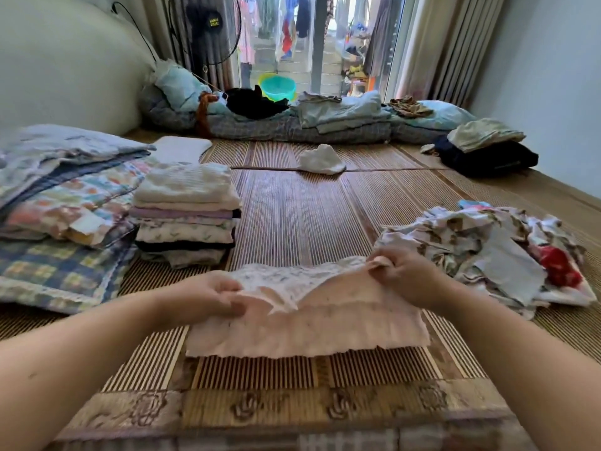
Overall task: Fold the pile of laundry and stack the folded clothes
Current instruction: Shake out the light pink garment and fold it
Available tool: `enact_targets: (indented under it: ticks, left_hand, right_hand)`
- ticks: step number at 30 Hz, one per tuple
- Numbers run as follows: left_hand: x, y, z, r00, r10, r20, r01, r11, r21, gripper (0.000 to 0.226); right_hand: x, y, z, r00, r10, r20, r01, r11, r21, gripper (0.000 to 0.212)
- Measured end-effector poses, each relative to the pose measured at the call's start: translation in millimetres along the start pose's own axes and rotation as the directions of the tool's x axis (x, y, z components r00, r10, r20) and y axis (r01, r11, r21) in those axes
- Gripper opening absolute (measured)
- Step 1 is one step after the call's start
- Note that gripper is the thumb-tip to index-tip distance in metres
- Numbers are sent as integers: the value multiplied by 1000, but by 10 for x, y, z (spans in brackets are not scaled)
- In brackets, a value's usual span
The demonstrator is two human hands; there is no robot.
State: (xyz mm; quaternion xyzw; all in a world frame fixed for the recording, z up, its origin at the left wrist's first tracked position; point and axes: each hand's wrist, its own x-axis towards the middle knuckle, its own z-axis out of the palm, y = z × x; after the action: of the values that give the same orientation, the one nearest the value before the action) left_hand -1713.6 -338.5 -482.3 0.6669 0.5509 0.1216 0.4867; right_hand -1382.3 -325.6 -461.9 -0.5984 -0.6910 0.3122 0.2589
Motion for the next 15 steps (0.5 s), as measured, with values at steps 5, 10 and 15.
enact_targets:
  ticks: [5, 10, 15]
  left_hand:
    - [558, -138, -222, 940, -118, -321, 59, 980, -188, 36]
    - [706, -301, 61, 864, -14, -503, 209, 919, 333, 75]
    - [561, -579, 284, 970, 36, -242, 103, 837, 538, 56]
  right_hand:
    - [846, -14, 119, 988, 110, -113, -126, 981, -146, 45]
    - [765, 197, 515, 970, 188, -155, -237, 880, -413, 62]
    - [294, 568, 890, 919, 385, 84, -259, 751, -607, 70]
